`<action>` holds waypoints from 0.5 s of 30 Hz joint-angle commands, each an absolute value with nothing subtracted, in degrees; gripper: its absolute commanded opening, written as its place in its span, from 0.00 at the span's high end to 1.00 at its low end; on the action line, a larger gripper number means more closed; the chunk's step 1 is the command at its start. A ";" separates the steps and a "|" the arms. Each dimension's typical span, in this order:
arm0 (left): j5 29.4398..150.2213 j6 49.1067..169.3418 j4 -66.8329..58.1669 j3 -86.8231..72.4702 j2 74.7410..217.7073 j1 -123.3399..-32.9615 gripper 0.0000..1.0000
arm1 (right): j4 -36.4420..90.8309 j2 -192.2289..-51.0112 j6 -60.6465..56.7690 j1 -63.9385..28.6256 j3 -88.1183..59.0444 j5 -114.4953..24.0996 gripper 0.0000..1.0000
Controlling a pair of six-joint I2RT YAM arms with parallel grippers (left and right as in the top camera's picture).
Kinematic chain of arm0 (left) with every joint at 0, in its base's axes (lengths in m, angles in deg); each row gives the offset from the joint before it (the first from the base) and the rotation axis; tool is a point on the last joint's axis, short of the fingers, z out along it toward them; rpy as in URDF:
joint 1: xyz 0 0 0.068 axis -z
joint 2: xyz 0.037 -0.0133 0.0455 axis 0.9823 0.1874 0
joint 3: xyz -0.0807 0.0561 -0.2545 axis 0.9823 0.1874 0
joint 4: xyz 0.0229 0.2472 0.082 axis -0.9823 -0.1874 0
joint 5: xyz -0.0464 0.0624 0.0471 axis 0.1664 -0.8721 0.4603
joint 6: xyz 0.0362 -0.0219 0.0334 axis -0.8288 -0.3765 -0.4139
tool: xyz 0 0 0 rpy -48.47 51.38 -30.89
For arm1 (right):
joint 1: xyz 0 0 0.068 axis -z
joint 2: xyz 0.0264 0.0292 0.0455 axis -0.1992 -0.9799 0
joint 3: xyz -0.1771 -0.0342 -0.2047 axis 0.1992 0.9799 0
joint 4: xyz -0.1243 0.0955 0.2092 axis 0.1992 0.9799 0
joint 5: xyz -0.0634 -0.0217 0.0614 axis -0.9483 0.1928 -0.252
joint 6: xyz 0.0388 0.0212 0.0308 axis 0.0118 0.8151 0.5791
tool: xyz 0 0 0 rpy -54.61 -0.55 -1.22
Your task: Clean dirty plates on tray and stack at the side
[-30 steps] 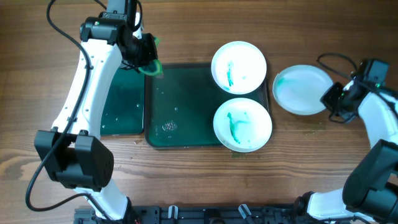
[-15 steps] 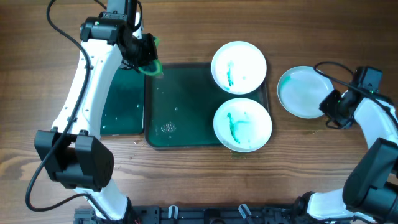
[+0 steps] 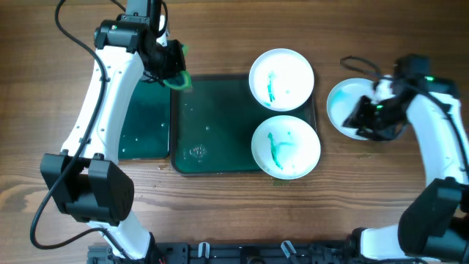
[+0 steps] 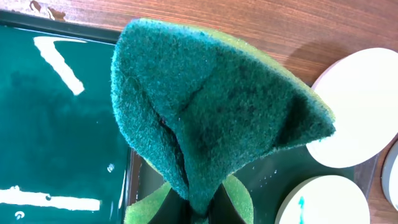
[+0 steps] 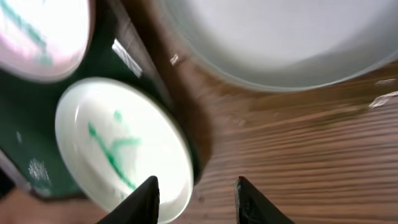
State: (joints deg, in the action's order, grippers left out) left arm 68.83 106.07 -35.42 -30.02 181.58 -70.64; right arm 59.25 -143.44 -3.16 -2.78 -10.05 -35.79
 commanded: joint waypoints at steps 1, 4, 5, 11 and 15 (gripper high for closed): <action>69.68 104.91 -35.36 -30.32 181.62 -70.69 0.96 | 59.51 -143.16 -5.09 -7.42 -5.65 -35.18 0.61; 69.68 104.91 -35.36 -30.32 181.62 -70.69 0.96 | 57.87 -143.18 -3.56 -10.13 -2.35 -37.14 0.62; 69.68 104.91 -35.36 -30.32 181.62 -70.69 0.96 | 56.97 -143.20 -3.56 -10.78 -1.30 -37.17 0.63; 69.68 104.91 -35.36 -30.32 181.62 -70.69 0.96 | 48.30 -143.23 -2.09 -13.89 6.46 -37.14 0.67; 69.68 104.91 -35.32 -30.32 181.62 -70.69 0.96 | 46.61 -143.23 -1.90 -14.30 7.99 -36.71 0.72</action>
